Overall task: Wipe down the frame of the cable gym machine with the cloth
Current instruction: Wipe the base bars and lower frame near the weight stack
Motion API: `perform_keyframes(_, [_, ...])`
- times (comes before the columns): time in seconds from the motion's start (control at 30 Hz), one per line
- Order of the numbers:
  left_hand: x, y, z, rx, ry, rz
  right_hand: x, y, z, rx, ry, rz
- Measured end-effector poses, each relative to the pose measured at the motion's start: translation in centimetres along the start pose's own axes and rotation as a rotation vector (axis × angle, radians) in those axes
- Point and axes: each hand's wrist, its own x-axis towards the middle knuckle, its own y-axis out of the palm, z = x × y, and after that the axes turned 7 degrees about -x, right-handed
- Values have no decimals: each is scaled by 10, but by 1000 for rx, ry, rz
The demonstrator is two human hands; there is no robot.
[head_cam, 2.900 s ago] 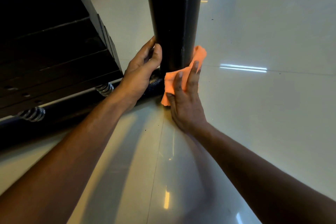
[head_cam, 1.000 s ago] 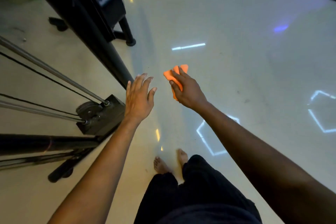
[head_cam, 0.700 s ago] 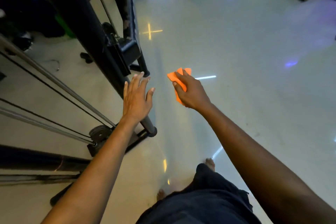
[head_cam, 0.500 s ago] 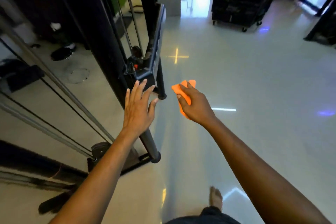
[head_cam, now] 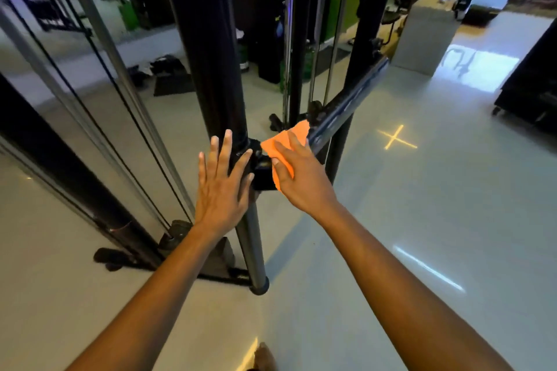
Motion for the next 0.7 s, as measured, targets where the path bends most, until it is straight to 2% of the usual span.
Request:
perform_keyframes(0.13, [5, 12, 15, 39, 11, 21, 7, 57, -14, -289, -108, 26])
perform_keyframes(0.23, [7, 17, 17, 64, 45, 23, 1, 68, -40, -369, -145, -71])
perform_keyframes(0.4, [17, 31, 26, 57, 115, 30, 16, 93, -12, -233, -48, -198])
perform_keyframes(0.47, [18, 36, 29, 54, 113, 35, 20, 99, -14, -239, -105, -211])
perform_keyframes(0.57, [17, 40, 30, 47, 103, 33, 28, 80, -69, -373, -258, -172])
perform_keyframes(0.63, [18, 44, 31, 27, 97, 25, 30, 77, -87, -321, -193, -201])
perform_keyframes(0.7, [19, 48, 31, -9, 93, 10, 27, 96, -61, -178, -35, -281])
